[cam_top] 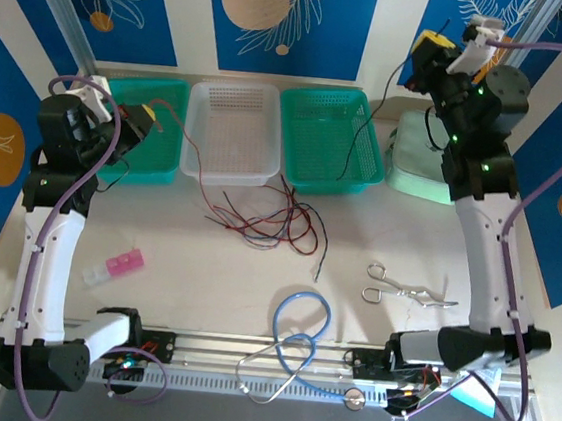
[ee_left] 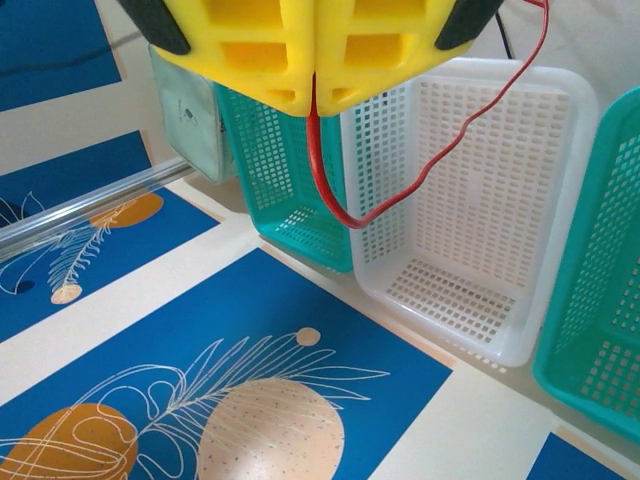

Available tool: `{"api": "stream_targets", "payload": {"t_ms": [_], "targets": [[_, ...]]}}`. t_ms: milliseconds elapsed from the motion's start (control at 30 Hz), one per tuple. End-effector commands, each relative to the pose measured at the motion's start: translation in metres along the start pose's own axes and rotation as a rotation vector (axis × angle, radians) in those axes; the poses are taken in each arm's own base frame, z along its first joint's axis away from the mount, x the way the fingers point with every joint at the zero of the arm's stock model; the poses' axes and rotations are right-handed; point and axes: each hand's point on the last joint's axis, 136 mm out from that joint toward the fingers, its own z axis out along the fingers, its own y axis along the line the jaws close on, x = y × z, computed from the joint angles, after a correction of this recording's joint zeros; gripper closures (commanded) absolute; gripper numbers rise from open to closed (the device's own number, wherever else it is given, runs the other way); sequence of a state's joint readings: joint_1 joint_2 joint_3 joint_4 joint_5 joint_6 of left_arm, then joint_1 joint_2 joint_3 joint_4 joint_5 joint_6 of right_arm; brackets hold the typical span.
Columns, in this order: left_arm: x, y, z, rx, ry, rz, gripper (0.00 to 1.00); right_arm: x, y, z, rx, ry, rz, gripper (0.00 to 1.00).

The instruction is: Untangle the cables

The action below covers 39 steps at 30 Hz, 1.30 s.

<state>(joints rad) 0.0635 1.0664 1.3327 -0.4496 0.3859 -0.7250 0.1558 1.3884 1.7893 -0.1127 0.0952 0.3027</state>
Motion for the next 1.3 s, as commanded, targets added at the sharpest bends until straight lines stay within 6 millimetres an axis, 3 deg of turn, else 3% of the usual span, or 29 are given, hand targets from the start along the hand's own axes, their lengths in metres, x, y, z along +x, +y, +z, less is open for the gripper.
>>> {"api": "stream_targets", "payload": {"t_ms": [0, 167, 300, 467, 600, 767, 1000, 1267], "targets": [[-0.001, -0.006, -0.006, 0.031, -0.009, 0.006, 1.00, -0.037, 0.011, 0.009, -0.020, -0.121, -0.030, 1.00], [0.002, -0.005, -0.006, 0.034, -0.001, 0.001, 1.00, -0.034, 0.013, 0.034, -0.035, -0.115, -0.024, 1.00], [0.005, -0.003, -0.006, 0.033, 0.005, -0.003, 1.00, -0.004, -0.001, 0.058, 0.009, -0.059, -0.045, 1.00], [0.008, -0.003, -0.006, 0.040, 0.014, -0.009, 1.00, 0.068, -0.040, 0.083, 0.159, 0.033, -0.057, 1.00], [0.008, 0.000, -0.009, 0.020, 0.009, 0.018, 1.00, 0.138, -0.064, 0.098, 0.231, 0.098, -0.084, 1.00], [0.012, 0.000, -0.011, 0.011, 0.028, 0.029, 1.00, 0.213, -0.074, 0.105, 0.252, 0.259, -0.104, 1.00], [0.017, 0.004, -0.012, 0.001, 0.037, 0.023, 1.00, 0.307, -0.098, 0.094, 0.352, 0.521, -0.018, 1.00], [0.019, 0.005, -0.010, 0.013, 0.044, 0.000, 1.00, 0.420, -0.096, 0.091, 0.323, 0.831, 0.034, 1.00]]}}
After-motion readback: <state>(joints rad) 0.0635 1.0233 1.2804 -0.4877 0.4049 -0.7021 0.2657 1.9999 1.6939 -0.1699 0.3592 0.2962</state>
